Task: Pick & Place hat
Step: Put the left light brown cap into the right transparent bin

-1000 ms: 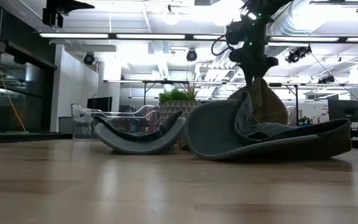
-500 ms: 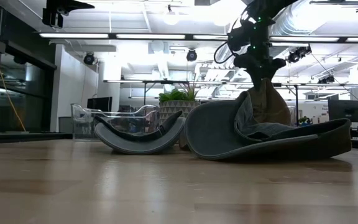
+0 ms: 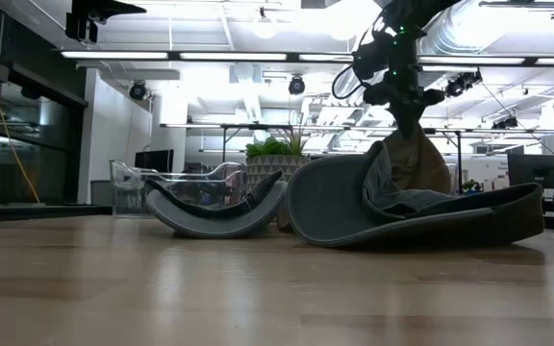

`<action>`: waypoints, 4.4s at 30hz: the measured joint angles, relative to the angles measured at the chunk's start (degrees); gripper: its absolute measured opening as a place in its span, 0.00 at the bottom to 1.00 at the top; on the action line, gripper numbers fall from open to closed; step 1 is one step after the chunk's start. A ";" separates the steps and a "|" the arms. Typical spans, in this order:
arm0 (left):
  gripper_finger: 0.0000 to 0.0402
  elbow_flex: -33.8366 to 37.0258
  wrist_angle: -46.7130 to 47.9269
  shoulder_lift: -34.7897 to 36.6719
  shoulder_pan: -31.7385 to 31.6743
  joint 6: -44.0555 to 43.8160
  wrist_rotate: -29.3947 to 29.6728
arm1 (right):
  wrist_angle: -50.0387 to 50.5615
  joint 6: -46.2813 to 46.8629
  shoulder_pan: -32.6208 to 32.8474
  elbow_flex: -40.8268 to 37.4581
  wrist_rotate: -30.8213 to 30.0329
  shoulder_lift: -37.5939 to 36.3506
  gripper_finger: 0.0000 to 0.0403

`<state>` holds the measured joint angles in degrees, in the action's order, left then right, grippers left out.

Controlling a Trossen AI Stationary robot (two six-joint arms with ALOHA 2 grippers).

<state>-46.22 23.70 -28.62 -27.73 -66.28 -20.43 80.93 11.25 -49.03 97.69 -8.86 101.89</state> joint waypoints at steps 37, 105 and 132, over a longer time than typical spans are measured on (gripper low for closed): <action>0.58 0.00 0.00 0.01 -0.02 -0.04 -0.02 | -6.85 0.32 -0.42 0.02 15.35 -4.29 0.00; 0.58 0.00 0.52 0.00 -0.02 -0.09 -0.09 | -4.43 -10.06 0.23 0.21 5.41 -1.42 0.56; 0.58 0.00 2.40 0.02 -0.02 -0.02 0.41 | -22.09 -5.66 4.44 -14.94 -6.14 -1.40 0.56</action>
<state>-46.22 26.11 -28.60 -27.75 -66.30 -20.01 58.84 5.59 -44.59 82.75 -15.00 100.49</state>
